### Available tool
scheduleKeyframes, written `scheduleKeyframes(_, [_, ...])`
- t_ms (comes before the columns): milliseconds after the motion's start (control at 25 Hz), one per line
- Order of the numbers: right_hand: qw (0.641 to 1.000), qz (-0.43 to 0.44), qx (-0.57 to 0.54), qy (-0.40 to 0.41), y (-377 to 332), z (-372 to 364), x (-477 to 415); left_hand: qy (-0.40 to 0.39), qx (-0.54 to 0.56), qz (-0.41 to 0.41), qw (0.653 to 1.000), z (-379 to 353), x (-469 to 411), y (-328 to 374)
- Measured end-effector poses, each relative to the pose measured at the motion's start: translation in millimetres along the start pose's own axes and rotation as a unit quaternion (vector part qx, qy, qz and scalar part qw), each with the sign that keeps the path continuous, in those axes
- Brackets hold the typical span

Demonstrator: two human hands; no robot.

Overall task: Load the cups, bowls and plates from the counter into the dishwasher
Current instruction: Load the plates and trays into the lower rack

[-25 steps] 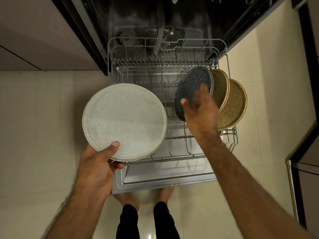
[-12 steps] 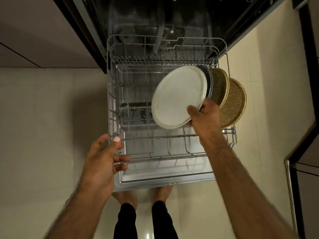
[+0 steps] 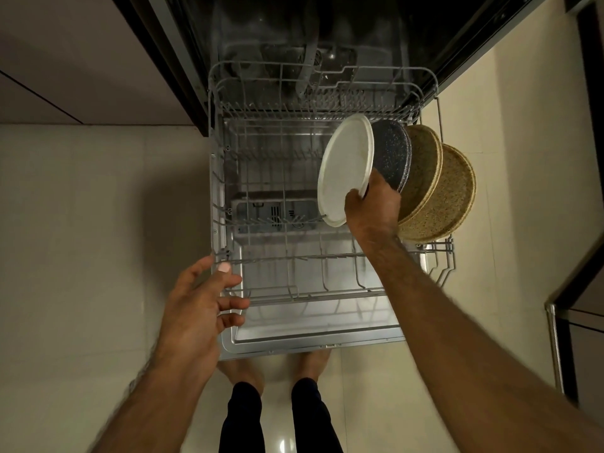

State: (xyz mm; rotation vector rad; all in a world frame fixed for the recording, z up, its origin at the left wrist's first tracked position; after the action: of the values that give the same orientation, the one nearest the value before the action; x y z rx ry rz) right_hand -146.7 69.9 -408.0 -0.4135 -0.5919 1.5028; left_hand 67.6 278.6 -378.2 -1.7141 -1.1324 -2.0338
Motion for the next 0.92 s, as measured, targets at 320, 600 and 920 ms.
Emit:
scheduleKeyframes(320, [0.996, -0.058, -0.059, -0.016, 16.2, -1.1, 8.2, -0.006, -0.002, 0.004, 1.0, 1.9, 3.8, -2.4])
scheduleKeyframes(600, [0.995, -0.077, -0.063, -0.012, 12.2, -5.0, -1.9, -0.003, -0.01, 0.005, 1.0, 2.7, 2.6, -11.1])
scheduleKeyframes(920, [0.999, -0.031, -0.03, 0.011, 12.9, 5.2, 4.3, -0.001, -0.008, 0.005, 1.0, 2.0, 6.6, -11.0])
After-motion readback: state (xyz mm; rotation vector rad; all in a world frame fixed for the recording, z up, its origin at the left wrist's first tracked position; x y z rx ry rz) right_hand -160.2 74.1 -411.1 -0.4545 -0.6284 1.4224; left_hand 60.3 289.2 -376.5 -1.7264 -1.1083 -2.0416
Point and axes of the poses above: each hand's wrist, its own x-axis away from the middle knuckle, its own z-axis out of the back of the hand, y = z × x, the point moved 4 cm from there along -x, towards the middle knuckle, and after that the axes turned 13 degrees about z, right-handed, at the moved point
